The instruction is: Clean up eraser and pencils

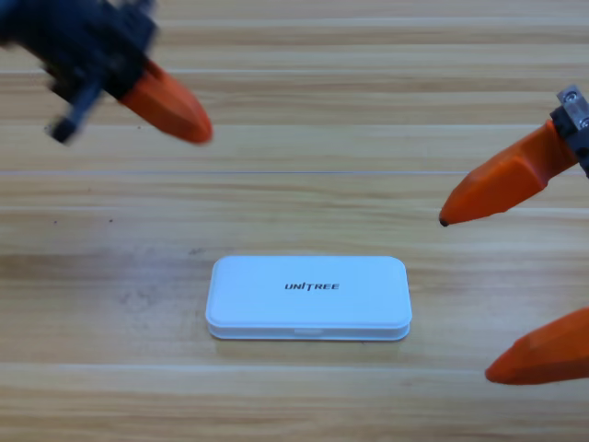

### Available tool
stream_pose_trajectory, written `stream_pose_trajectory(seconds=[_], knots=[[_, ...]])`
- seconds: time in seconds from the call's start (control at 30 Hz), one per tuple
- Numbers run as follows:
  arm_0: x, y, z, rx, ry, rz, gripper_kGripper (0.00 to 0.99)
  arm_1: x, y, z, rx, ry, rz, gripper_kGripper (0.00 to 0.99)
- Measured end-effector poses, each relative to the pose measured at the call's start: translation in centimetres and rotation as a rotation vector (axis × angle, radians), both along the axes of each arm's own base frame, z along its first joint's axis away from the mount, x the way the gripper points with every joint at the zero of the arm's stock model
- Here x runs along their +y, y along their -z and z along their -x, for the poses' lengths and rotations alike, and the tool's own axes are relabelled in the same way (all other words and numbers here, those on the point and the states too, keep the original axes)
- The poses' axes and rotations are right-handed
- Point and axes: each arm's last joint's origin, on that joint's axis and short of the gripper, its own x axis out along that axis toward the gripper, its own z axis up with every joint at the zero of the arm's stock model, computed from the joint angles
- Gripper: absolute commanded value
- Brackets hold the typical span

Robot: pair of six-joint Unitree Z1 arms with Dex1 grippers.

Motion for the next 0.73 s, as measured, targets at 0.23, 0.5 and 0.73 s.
stream_pose_trajectory(seconds=[0.23, 0.5, 0.73], knots=[[1.7, -2.1, 4.6, -0.048, 0.017, 0.035, 0.899, 0.0, 0.0, 0.0, 0.0, 0.0, -0.001, 0.99], [2.0, -1.3, 5.2, 0.008, -0.015, 0.023, 0.99, 0.0, 0.0, 0.0, 0.0, 0.0, -0.001, 0.99], [2.0, -1.2, 5.2, 0.026, -0.03, 0.022, 0.99, 0.1, 0.0, 0.0, 0.001, 0.0, 0.001, 0.99]])
